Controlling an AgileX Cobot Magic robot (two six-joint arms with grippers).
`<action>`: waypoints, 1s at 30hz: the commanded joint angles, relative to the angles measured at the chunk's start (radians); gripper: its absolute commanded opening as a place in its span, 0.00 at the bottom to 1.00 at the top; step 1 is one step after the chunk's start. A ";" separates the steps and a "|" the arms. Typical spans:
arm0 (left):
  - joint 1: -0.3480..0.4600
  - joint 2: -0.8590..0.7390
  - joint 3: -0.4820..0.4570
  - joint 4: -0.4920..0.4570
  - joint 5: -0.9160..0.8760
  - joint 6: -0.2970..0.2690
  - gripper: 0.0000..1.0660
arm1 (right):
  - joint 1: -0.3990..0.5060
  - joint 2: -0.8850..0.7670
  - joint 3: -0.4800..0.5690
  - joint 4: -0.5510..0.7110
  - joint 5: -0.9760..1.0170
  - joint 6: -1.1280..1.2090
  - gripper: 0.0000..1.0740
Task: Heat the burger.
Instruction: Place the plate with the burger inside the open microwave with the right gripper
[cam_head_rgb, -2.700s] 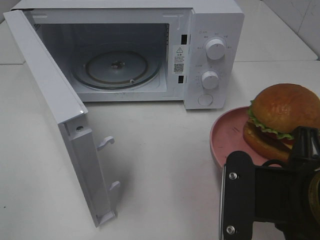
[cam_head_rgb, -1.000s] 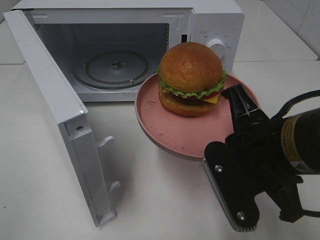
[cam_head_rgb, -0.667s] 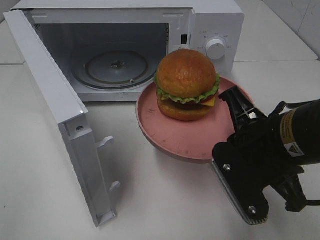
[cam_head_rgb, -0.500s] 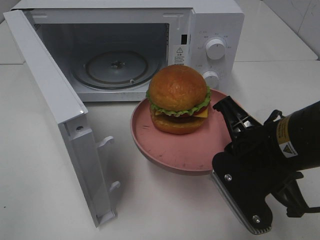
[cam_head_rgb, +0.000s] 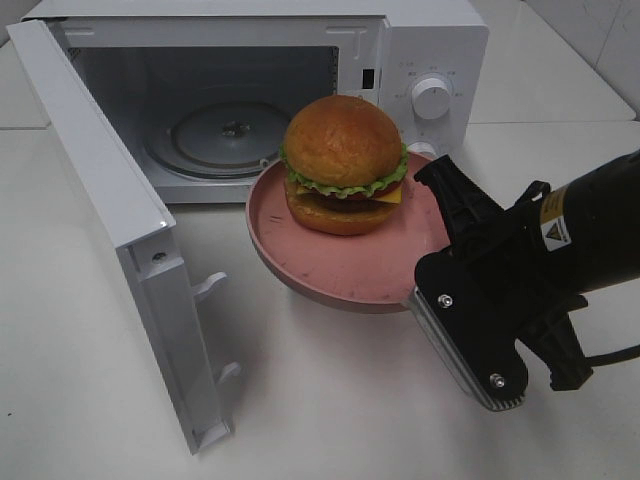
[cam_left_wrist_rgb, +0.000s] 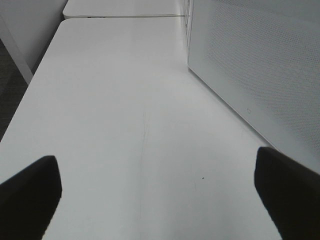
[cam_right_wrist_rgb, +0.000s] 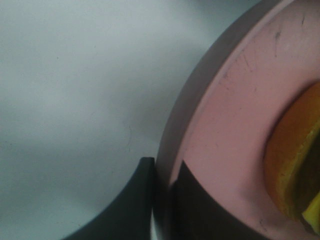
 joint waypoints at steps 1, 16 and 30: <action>-0.005 -0.019 0.003 -0.006 -0.016 -0.001 0.97 | -0.002 0.012 -0.030 -0.003 -0.066 -0.024 0.00; -0.005 -0.019 0.003 -0.006 -0.016 -0.001 0.97 | 0.001 0.153 -0.190 -0.002 -0.065 -0.024 0.00; -0.005 -0.019 0.003 -0.006 -0.016 -0.001 0.97 | 0.001 0.276 -0.301 -0.002 -0.063 -0.020 0.00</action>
